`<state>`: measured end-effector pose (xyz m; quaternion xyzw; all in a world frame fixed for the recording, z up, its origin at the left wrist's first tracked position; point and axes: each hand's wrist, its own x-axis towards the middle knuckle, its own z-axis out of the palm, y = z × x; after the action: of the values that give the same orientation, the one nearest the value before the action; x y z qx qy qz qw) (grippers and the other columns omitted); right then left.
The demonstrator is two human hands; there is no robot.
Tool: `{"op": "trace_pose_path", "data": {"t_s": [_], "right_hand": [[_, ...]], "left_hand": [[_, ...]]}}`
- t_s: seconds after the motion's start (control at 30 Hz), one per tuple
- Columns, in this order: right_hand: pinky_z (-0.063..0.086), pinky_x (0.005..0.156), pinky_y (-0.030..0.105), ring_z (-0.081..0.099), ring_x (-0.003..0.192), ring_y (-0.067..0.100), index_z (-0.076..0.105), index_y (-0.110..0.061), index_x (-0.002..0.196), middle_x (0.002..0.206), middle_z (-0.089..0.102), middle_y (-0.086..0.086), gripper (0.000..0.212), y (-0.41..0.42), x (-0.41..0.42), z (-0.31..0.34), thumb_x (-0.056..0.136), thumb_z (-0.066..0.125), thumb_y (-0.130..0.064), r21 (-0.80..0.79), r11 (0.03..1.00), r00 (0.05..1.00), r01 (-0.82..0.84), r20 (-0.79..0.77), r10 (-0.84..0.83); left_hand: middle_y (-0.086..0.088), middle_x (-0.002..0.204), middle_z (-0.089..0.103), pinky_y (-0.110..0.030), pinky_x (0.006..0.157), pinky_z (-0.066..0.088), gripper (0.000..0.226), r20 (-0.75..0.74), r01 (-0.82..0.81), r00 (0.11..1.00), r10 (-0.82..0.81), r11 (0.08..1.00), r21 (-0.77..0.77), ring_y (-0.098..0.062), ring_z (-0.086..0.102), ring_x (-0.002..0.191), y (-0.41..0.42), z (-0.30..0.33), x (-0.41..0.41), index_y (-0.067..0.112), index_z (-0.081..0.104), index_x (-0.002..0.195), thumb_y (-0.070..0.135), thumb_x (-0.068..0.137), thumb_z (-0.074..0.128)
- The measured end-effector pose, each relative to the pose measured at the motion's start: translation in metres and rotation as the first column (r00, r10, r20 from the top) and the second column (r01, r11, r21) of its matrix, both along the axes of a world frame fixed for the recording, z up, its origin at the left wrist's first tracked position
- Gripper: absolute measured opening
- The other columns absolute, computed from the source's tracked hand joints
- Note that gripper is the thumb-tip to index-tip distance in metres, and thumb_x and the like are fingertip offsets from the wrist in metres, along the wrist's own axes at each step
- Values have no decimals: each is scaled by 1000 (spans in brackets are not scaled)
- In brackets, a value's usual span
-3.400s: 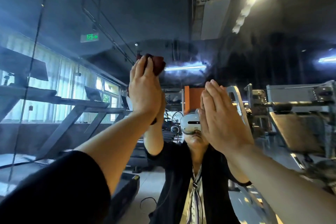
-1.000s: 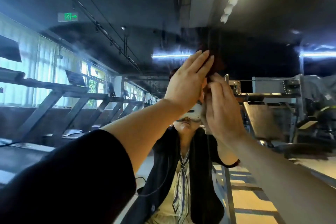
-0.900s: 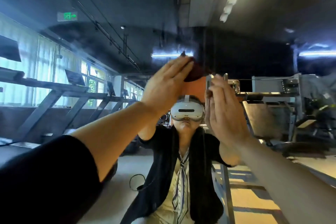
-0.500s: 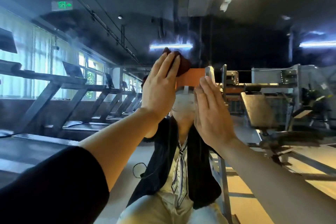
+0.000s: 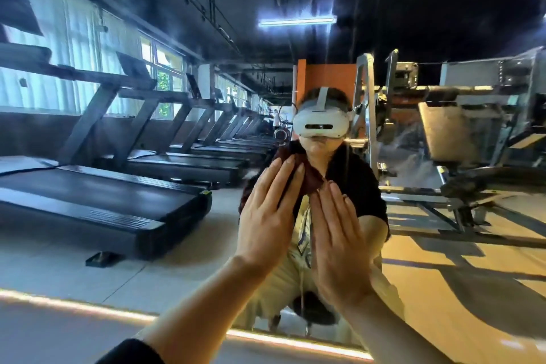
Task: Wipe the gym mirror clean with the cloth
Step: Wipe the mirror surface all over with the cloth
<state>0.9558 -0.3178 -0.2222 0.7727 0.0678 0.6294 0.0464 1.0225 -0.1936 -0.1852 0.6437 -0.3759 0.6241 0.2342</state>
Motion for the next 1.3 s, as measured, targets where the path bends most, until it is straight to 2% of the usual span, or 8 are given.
{"op": "trace_pose_path", "data": {"t_s": [0.37, 0.63, 0.7, 0.87, 1.0, 1.1, 1.2, 1.3], "right_hand": [[26, 122, 46, 22, 152, 30, 33, 0, 152, 162, 28, 18, 50, 7, -14, -104, 102, 33, -8, 79, 997, 983, -1, -183, 15], [11, 126, 35, 16, 154, 25, 36, 2, 151, 164, 22, 15, 56, 18, -34, -151, 96, 42, -10, 144, 988, 941, -64, -321, 108], [22, 123, 33, 27, 150, 22, 40, -1, 150, 159, 34, 15, 52, 21, -40, -148, 100, 42, -17, 245, 958, 929, -149, -298, 220], [43, 101, 13, 50, 129, 0, 49, -15, 144, 140, 56, 1, 43, 51, -59, -129, 103, 47, -28, 663, 614, 736, -428, -139, 663], [42, 99, 10, 44, 129, -8, 40, -32, 148, 141, 47, -17, 60, 60, -62, -122, 97, 59, -8, 880, 293, 600, -372, -13, 800], [51, 95, 21, 54, 116, -2, 42, -19, 133, 128, 54, -3, 50, 53, -63, -116, 94, 62, 3, 792, 453, 741, -410, 0, 671], [43, 106, 19, 48, 130, 26, 57, -1, 114, 138, 44, 27, 26, 39, -58, -105, 90, 66, 4, 517, 752, 892, -409, 54, 448], [40, 111, 23, 41, 131, 34, 63, 3, 116, 142, 31, 24, 23, 32, -47, -97, 94, 64, -4, 413, 852, 942, -320, 46, 331]], "left_hand": [[-4, 157, 35, -36, 121, 28, 77, -248, 31, 969, -13, 997, 71, -23, 30, 148, 16, -153, -21, 10, 40, 148, -9, 81, 72], [2, 163, 28, -36, 119, 30, 87, -427, 78, 904, -14, 988, 133, -21, 30, 149, 36, -223, -46, 21, 25, 158, -8, 85, 63], [2, 160, 33, -29, 118, 31, 67, -454, 136, 887, -89, 988, 72, -17, 34, 146, 37, -214, -53, 15, 35, 153, -2, 92, 57], [-1, 119, 56, -11, 85, 48, 32, -547, 232, 747, -377, 920, -316, -2, 57, 107, 20, -169, -94, 11, 53, 126, 3, 95, 59], [1, 108, 66, -11, 83, 49, 53, -680, 377, 461, -570, 819, -432, -10, 64, 105, 25, -154, -105, 23, 63, 106, -16, 71, 71], [7, 116, 69, -12, 95, 44, 54, -754, 500, 378, -537, 804, -322, -7, 62, 116, 42, -143, -96, 19, 67, 115, -7, 70, 79], [15, 116, 66, -2, 88, 38, 42, -739, 343, 542, -400, 908, -240, 3, 60, 109, 49, -139, -90, 23, 67, 115, 10, 77, 80], [-5, 117, 67, -11, 82, 40, 38, -677, 94, 726, -117, 993, -71, -18, 65, 101, 45, -150, -82, 12, 71, 112, 7, 76, 82]]}}
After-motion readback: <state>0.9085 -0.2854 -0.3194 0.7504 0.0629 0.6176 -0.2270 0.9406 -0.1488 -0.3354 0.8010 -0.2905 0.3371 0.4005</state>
